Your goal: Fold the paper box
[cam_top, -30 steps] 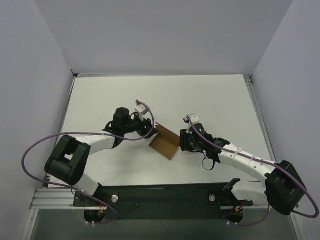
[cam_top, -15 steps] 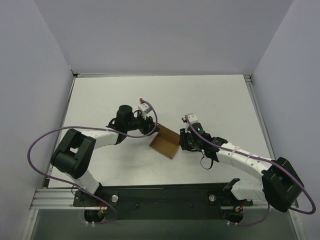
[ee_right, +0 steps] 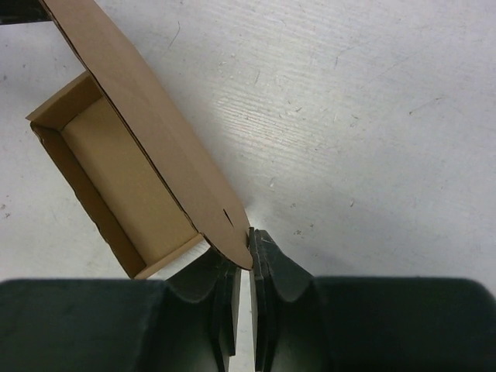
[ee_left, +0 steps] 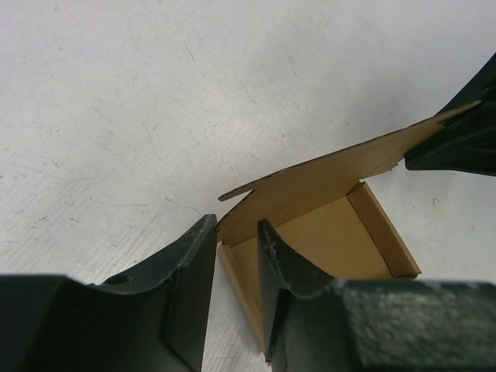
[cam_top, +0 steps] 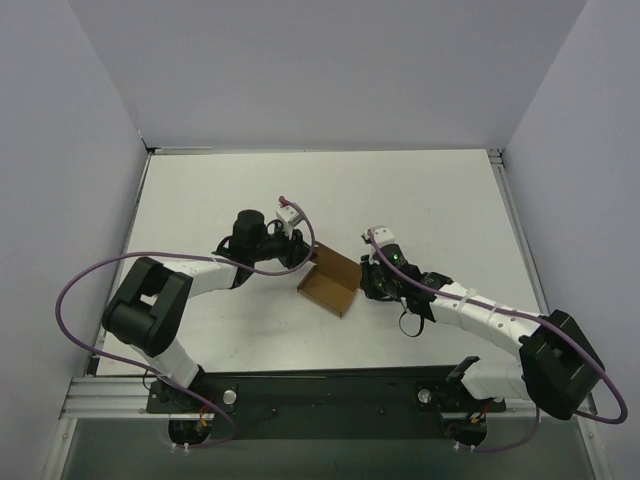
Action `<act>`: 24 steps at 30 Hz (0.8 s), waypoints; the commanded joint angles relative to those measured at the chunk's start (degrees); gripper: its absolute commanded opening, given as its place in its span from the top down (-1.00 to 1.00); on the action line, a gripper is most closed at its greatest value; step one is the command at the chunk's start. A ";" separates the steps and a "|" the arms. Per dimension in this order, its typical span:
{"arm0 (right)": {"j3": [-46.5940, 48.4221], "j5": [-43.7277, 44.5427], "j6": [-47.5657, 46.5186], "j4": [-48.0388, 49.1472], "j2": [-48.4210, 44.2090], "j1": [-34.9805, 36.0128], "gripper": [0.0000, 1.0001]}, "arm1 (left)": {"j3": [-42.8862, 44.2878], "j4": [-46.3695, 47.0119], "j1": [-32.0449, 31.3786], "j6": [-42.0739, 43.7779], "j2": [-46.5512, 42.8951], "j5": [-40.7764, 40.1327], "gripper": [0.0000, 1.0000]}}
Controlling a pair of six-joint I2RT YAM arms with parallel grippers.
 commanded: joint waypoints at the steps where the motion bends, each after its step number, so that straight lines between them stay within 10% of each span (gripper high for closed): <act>1: 2.90 1.58 -0.95 2.22 0.96 0.25 0.81 | 1.38 4.02 -0.26 -0.23 0.40 1.62 0.27; 24: 4.48 4.92 -1.39 1.52 2.02 1.92 1.00 | 0.77 7.98 -5.18 -2.07 1.63 -0.40 0.75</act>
